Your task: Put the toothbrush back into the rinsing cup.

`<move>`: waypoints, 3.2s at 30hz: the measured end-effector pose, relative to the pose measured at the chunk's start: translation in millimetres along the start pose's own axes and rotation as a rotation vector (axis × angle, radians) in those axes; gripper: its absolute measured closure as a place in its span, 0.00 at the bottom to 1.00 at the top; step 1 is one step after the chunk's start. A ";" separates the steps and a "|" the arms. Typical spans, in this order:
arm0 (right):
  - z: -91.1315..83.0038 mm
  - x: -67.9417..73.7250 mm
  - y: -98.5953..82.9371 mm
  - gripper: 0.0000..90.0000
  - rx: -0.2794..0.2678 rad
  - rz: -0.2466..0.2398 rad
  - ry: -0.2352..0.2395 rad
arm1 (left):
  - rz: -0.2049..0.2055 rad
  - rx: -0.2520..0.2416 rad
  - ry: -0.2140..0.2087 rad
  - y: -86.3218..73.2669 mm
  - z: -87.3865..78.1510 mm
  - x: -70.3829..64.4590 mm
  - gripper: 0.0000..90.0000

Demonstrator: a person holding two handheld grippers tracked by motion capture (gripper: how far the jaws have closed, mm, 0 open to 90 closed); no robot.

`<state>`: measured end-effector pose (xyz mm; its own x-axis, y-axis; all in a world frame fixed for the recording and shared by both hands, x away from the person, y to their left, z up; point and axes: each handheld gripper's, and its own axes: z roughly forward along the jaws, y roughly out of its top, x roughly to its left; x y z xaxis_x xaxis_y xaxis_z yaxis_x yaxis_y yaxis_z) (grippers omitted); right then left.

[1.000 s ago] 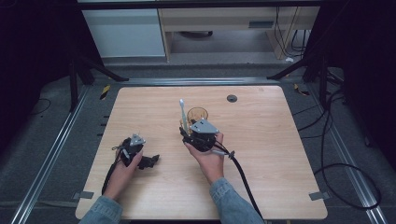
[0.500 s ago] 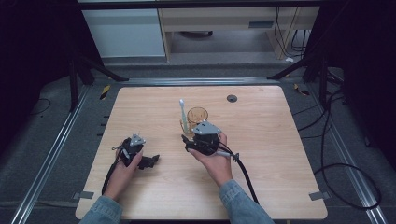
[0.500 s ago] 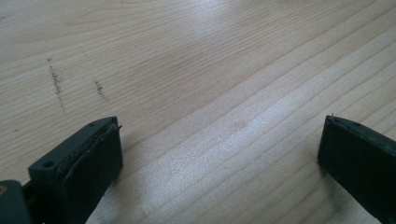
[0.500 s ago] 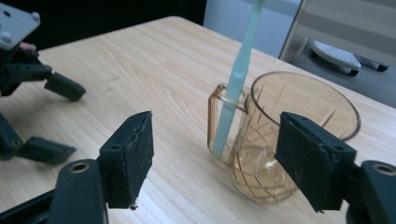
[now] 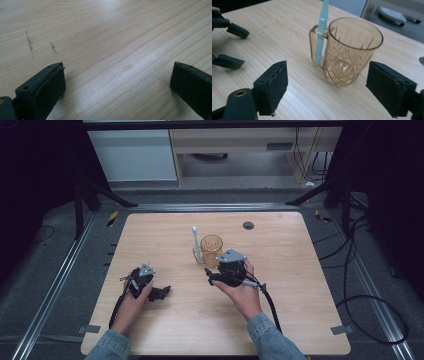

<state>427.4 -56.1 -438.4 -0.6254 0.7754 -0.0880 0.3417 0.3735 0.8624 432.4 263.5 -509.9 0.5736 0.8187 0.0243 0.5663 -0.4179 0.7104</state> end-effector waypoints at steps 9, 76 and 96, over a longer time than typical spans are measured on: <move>-5.4 -15.5 -3.5 0.10 0.080 0.031 0.005 | -0.001 -0.001 0.000 0.0 0.0 -0.1 0.00; -64.5 -156.0 -113.8 0.12 0.330 0.220 -0.173 | -0.006 0.001 0.003 -0.2 -0.2 -0.8 0.00; -59.3 -161.0 -133.9 0.07 0.271 0.274 -0.212 | -0.006 0.001 0.003 -0.2 -0.2 -0.8 0.00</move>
<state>440.7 -261.1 -510.1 -0.3372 0.9414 0.0012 0.6644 0.2371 0.7088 431.7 263.0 -509.9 0.5685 0.8224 0.0223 0.5700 -0.4134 0.7100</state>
